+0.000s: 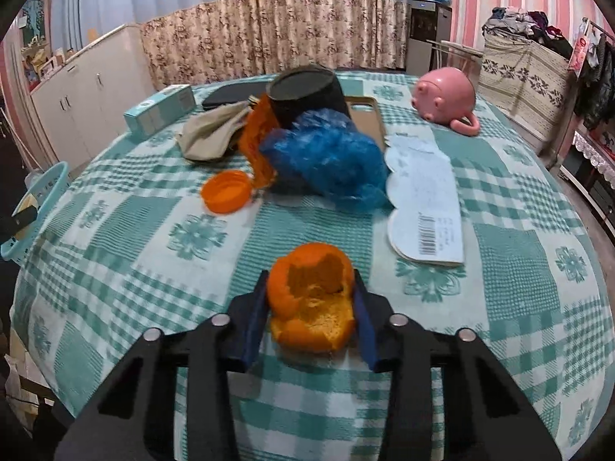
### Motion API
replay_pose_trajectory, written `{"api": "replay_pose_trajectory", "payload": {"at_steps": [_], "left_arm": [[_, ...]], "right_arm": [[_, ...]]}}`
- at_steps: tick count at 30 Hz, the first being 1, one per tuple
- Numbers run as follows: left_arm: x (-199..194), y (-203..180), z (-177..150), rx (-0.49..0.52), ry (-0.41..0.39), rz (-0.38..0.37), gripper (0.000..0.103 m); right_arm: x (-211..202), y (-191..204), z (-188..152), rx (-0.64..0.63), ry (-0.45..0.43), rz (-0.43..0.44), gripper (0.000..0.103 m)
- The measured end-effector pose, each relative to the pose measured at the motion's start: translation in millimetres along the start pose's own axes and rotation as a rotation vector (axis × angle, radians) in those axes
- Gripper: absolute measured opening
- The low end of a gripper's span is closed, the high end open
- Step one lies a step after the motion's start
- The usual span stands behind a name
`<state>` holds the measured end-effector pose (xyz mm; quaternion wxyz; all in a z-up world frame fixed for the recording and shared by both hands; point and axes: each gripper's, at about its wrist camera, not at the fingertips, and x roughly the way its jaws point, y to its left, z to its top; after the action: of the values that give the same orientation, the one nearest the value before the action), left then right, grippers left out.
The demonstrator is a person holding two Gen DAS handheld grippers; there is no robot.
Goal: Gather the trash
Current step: 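Grasp the orange peel with the right tool while the left tool holds the cream bowl, then lower the cream bowl into the blue basket and open the left tool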
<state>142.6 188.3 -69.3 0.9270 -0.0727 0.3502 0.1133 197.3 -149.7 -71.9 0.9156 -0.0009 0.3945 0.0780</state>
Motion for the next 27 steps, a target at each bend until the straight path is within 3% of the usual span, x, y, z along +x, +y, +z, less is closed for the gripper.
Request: {"api": "replay_pose_trajectory", "payload": {"at_steps": [6,14,27], "left_arm": [[-3,26,1,-0.039,-0.012,0.031,0.060],[-5,76,11,-0.102,-0.031,0.090,0.060],[18,169,53,-0.173,-0.095,0.257,0.060]], "right_arm": [[-4,26,16,-0.052,-0.029,0.044,0.035],[4,92,46,-0.177,-0.070,0.125,0.035],[23,190,86,-0.296,-0.100,0.253,0.035]]}}
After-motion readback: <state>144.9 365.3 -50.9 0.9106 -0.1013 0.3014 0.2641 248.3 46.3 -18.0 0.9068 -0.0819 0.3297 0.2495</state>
